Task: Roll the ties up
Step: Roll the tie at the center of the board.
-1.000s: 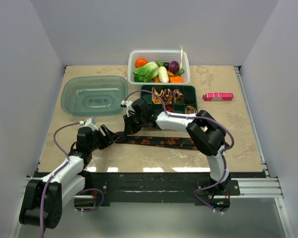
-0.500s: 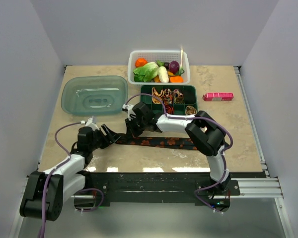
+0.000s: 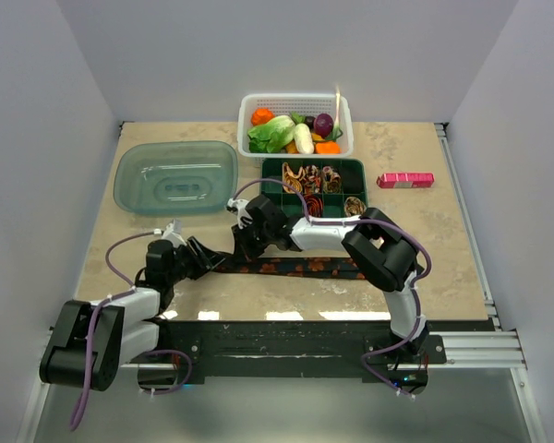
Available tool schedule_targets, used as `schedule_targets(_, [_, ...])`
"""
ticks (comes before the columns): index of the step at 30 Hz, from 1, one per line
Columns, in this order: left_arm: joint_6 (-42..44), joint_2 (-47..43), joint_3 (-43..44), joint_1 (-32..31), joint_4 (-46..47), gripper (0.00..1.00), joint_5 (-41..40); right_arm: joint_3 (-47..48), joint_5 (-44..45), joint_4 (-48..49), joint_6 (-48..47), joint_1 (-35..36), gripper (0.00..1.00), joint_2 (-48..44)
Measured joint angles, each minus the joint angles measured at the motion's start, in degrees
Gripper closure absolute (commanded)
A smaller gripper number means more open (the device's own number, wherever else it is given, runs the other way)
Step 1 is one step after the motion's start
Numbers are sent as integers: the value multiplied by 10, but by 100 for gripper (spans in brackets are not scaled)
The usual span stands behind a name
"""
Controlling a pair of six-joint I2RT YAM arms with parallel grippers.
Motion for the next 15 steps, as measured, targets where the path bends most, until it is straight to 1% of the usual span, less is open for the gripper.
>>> schedule_targets(1, [-2, 6, -6, 0, 10, 63, 4, -2, 0, 1, 1, 0, 100, 0])
schedule_targets(3, [-10, 11, -9, 0, 21, 67, 8, -4, 0, 2, 4, 0, 100, 0])
schedule_targets(4, [-11, 12, -11, 0, 24, 71, 10, -4, 0, 2, 5, 0, 100, 0])
schedule_targets(10, [-15, 6, -12, 0, 27, 73, 13, -4, 12, -2, 6, 0, 100, -1])
schedule_targets(15, [-15, -4, -12, 0, 17, 73, 13, -7, 25, -28, 1, 0, 100, -20])
